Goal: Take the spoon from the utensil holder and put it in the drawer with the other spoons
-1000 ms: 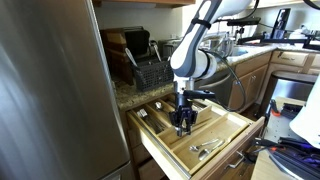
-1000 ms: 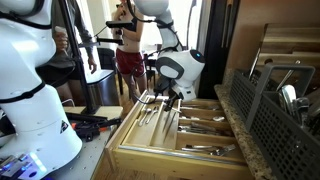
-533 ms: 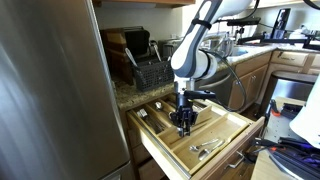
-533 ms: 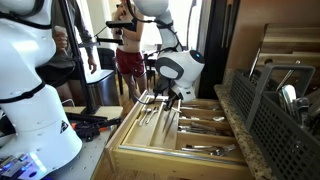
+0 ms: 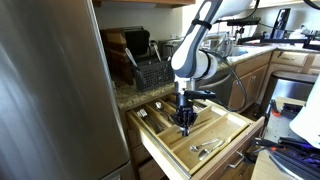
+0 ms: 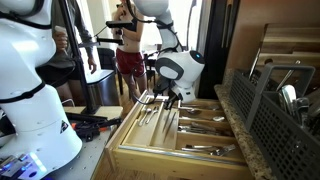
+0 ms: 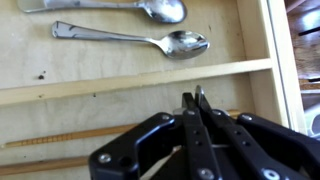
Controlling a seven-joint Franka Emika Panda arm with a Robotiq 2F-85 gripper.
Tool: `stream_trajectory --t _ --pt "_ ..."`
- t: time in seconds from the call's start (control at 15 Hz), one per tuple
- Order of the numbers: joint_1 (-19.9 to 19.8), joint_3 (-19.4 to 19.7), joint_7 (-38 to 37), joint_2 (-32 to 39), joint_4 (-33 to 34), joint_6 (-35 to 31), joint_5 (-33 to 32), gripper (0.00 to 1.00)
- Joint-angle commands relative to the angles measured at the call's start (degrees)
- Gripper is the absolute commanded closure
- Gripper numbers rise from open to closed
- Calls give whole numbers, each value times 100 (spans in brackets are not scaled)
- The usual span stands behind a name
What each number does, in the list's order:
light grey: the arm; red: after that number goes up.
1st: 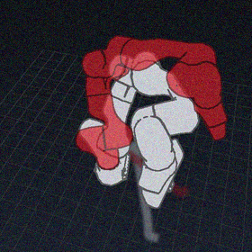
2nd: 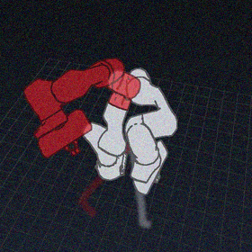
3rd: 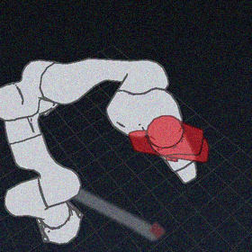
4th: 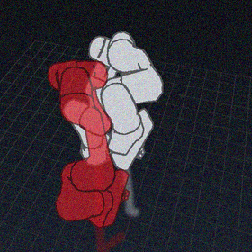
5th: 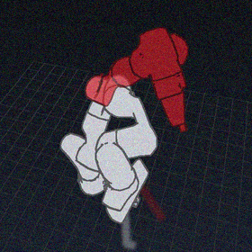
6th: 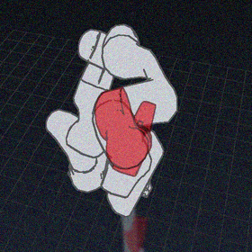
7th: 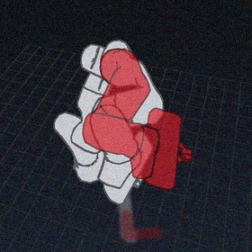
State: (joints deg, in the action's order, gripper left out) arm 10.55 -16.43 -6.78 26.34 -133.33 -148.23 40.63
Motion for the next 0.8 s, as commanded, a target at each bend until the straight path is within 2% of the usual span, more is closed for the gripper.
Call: stream_trajectory --t 0.0,0.73 --pt "162 87 -259 -162 -186 -161 -68 94" --pt "252 149 -496 -480 -327 -169 -308 95"
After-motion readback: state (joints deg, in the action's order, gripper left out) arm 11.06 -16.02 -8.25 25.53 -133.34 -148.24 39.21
